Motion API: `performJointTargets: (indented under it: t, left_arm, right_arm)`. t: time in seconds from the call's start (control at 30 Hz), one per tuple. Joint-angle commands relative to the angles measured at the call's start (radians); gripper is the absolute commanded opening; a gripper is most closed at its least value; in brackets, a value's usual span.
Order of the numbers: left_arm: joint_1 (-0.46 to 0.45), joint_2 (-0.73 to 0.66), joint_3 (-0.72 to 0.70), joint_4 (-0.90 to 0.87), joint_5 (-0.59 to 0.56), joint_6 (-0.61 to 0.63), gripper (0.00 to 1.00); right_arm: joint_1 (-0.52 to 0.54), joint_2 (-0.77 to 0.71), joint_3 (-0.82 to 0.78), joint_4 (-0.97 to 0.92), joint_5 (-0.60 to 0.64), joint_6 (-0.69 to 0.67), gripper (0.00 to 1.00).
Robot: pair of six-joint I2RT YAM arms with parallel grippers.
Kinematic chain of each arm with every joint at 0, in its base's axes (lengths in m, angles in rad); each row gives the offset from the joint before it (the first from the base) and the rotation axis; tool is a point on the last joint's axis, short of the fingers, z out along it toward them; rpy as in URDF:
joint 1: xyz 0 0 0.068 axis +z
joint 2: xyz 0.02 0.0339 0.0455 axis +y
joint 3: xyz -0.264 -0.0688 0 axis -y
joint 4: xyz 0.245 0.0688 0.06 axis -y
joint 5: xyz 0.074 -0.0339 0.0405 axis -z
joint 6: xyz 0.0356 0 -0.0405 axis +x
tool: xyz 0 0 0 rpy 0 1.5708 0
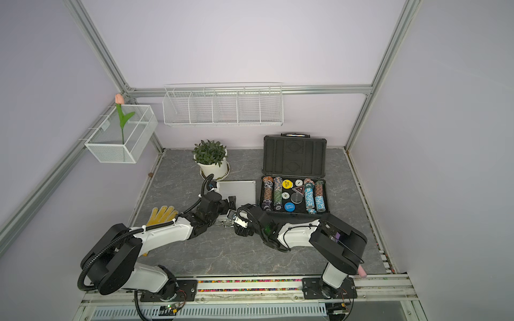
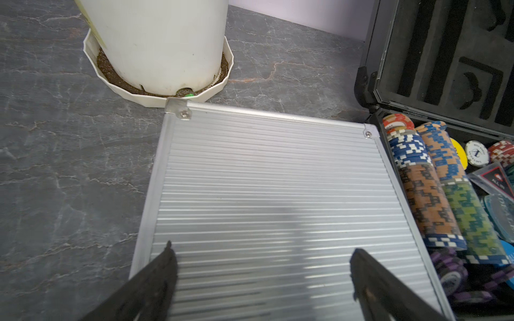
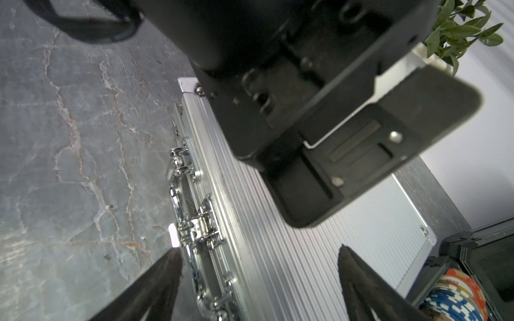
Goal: Close the poker set cases
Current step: Fasten the fastener on the poker set case.
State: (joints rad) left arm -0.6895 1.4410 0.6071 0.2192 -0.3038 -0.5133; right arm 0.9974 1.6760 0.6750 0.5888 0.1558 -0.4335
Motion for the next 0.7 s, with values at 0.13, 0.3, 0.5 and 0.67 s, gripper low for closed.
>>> performJointTargets:
  t: [0.13, 0.3, 0.5, 0.67]
  left_arm:
    - [0.007, 0.012, -0.057, -0.114, -0.009, -0.06, 0.99]
    - [0.011, 0.012, -0.067, -0.101, -0.012, -0.066, 0.99]
    - [0.018, 0.008, -0.078, -0.098, -0.012, -0.073, 0.99]
    - [0.019, 0.006, -0.079, -0.095, -0.012, -0.076, 0.99]
  right_arm:
    - [0.003, 0.053, 0.027, 0.089, -0.01, -0.039, 0.88]
    - [0.002, 0.074, 0.033, 0.111, -0.019, -0.03, 0.88]
    - [0.006, 0.067, 0.032, 0.088, -0.063, -0.033, 0.89]
    - [0.02, 0.053, 0.036, 0.066, -0.067, -0.044, 0.9]
